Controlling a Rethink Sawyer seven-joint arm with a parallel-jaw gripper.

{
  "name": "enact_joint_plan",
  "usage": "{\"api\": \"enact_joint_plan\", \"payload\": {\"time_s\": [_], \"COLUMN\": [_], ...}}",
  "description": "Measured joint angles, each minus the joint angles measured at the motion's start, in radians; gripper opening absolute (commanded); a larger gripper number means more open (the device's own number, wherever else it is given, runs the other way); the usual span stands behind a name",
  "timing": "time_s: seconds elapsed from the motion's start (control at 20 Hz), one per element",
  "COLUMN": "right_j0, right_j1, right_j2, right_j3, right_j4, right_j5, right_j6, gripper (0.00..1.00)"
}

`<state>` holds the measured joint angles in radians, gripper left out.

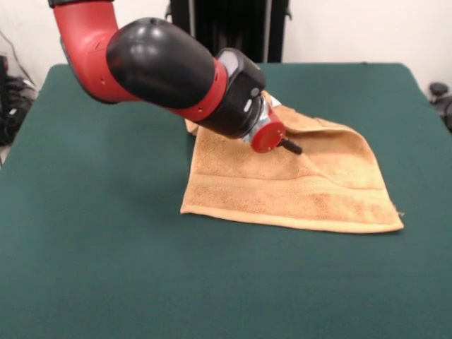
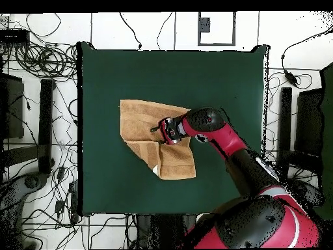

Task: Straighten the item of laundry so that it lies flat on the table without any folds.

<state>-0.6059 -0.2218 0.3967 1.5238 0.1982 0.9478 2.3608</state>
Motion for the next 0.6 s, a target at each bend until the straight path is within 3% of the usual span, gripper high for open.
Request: {"api": "enact_joint_plan", "payload": {"time_s": [0.6], "right_j0": [-0.001], "right_j1": [-0.04], "right_j2": [0.009], "right_j3": [0.034], "right_j4": [0.007], "right_j5": [0.0], "right_j6": [0.0], "gripper": [1.0]}}
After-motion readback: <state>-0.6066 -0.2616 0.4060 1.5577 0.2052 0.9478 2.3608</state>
